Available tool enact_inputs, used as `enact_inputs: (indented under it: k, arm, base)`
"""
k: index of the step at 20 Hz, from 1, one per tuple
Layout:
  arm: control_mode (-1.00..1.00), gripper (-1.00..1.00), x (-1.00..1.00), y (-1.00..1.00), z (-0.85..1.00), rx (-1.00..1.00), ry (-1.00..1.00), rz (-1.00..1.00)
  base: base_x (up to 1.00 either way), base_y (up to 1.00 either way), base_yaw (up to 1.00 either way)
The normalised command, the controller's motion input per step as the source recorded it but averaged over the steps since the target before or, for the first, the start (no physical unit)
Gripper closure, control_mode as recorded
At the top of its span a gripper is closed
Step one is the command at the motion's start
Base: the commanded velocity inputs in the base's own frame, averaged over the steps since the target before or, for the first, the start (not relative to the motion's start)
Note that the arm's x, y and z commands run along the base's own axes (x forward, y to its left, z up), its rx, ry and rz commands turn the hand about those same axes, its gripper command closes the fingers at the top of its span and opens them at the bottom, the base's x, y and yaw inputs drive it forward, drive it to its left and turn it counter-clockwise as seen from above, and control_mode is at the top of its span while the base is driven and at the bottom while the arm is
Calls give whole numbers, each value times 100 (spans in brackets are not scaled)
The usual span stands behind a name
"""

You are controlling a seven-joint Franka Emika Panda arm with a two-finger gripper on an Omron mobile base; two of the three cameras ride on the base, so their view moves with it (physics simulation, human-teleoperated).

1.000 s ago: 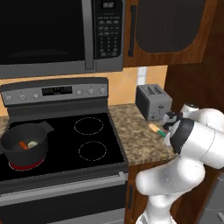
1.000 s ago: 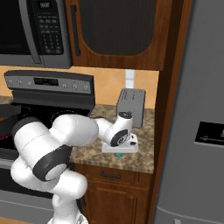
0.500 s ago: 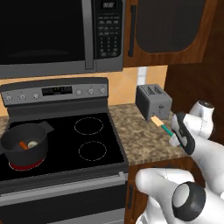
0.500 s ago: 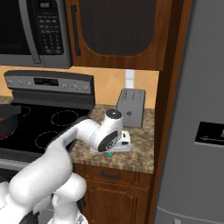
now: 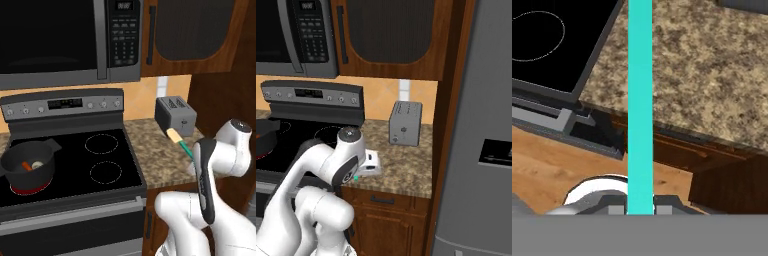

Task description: Put the carrot and mushroom in the pot. Retrieve the spatula and lightly stir the vegetables in the pot.

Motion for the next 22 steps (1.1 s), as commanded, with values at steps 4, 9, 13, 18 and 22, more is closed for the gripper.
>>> enact_inputs:
  k: [4, 9, 13, 18, 22]
  arm:
    - [-100, 100, -53, 57, 61, 13, 1, -1]
    - [-100, 100, -32, 47, 54, 31, 7, -5]
    - [-100, 100, -80, 84, 0, 44, -24, -37]
    - [-100, 100, -52, 68, 24, 55, -5, -42]
    - [-100, 100, -40, 64, 28, 50, 17, -35]
  base:
    - [0, 0, 0]
    - [0, 0, 0]
    - [0, 0, 0]
    - [0, 0, 0]
    - [0, 0, 0]
